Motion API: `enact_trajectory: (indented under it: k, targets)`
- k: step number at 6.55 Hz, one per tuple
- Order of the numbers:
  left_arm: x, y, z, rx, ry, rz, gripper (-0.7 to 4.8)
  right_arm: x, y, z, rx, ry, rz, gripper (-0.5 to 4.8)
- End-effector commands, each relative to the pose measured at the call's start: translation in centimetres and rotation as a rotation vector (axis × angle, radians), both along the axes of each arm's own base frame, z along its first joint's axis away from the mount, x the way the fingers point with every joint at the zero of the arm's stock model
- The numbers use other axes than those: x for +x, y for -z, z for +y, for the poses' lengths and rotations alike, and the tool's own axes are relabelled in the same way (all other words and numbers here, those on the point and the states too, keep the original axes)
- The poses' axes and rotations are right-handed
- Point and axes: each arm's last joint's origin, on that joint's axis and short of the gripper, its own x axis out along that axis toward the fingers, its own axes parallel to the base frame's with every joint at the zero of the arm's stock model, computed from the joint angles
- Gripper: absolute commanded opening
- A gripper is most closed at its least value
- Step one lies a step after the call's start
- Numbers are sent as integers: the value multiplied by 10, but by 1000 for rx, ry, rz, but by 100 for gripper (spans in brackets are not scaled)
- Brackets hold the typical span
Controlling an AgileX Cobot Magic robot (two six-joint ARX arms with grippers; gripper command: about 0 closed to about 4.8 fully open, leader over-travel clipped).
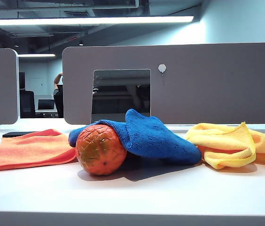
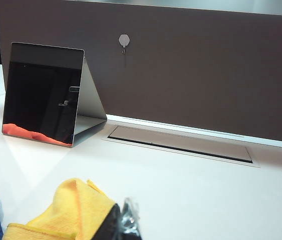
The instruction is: Pick up a rag that is the same color as the top surface of the Rubik's Cube and cover the cube with it.
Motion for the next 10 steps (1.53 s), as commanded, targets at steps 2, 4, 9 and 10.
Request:
enact_trajectory:
  k: [2, 4, 9, 10]
  targets:
    - [18, 53, -12, -123, 191, 3, -6, 0, 0, 0, 1, -3, -9, -5]
    - [20, 62, -13, -93, 205, 19, -6, 0, 0, 0, 1, -3, -9, -5]
    - [20, 72, -8, 238, 83, 84, -6, 0, 1, 0, -1, -4, 10, -5]
    - [21, 67, -7, 224, 39, 38, -6, 0, 1, 0, -1, -3, 6, -5]
